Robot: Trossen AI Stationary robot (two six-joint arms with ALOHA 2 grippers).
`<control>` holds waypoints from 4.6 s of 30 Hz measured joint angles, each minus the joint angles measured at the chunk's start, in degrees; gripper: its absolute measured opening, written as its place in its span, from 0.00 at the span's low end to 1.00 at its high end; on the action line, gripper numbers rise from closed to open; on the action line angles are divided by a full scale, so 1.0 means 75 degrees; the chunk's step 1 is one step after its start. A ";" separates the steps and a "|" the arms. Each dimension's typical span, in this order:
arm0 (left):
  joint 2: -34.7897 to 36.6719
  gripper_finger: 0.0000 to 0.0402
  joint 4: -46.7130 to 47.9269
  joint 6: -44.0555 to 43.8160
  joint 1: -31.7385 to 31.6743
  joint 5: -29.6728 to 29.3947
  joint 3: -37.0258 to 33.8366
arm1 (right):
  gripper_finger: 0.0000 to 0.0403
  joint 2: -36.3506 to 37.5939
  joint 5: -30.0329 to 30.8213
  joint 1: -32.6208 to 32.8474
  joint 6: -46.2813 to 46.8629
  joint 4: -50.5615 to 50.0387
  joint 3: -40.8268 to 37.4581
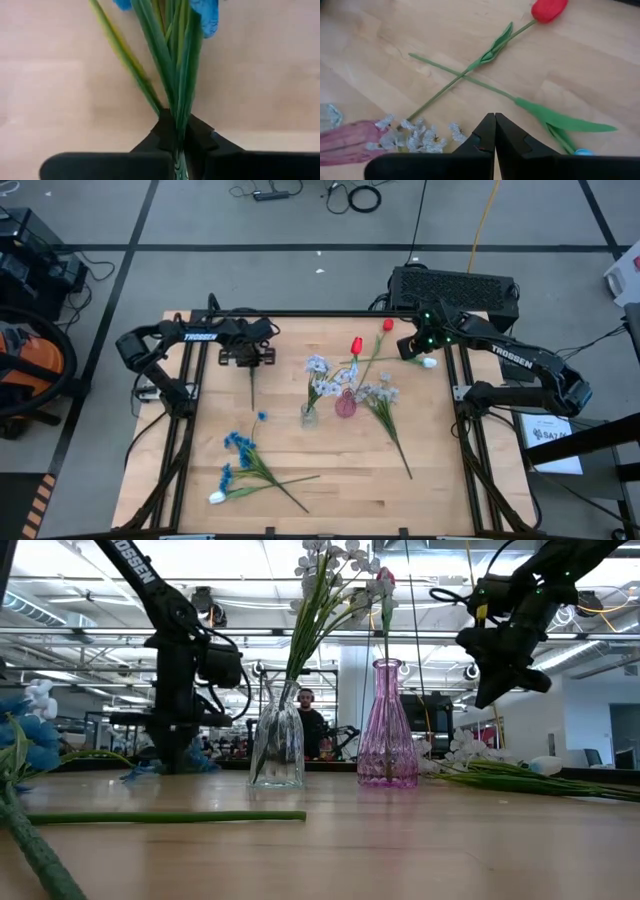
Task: Sort flowers into vase by color
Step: Put the top blue flowers into the pink vase
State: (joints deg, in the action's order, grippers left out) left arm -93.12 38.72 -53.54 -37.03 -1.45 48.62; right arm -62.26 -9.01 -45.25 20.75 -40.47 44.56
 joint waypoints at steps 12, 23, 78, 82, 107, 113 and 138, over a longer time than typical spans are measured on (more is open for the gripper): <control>0.1917 0.02 -0.2474 0.1740 0.0646 -0.0448 0.1794 | 0.00 0.0000 0.0488 -0.0002 -0.1499 -0.0037 0.0001; 0.1604 0.02 -0.4936 0.5283 0.1587 -0.1293 0.4456 | 0.00 0.0279 0.0221 -0.0003 -0.2165 -0.0015 0.0638; -0.2174 0.04 -0.6513 0.5797 0.3575 0.0731 0.8166 | 0.32 0.0285 -0.2688 0.2107 -0.3402 0.1339 0.4540; -0.2174 0.04 -0.6492 0.5800 0.3582 0.0725 0.8166 | 0.22 0.0280 -0.2431 0.2107 -0.3470 0.1379 0.4540; -0.1760 0.42 -0.4760 0.6243 0.3437 0.0734 0.8169 | 0.01 0.1209 0.0302 0.2095 -0.3193 -0.0128 0.4540; -0.1250 0.43 -0.3386 0.6394 0.3307 0.0494 0.8154 | 0.01 0.2050 0.0960 0.2095 -0.2724 -0.0705 0.4552; 0.2848 0.43 -0.2276 0.6190 0.2531 -0.0757 0.3437 | 0.00 0.4814 0.2199 0.4528 0.0569 0.7396 -0.2623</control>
State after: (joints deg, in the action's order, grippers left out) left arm -71.76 21.65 -7.11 -18.05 -7.13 74.40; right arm -26.15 7.48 -11.30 25.02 15.00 24.89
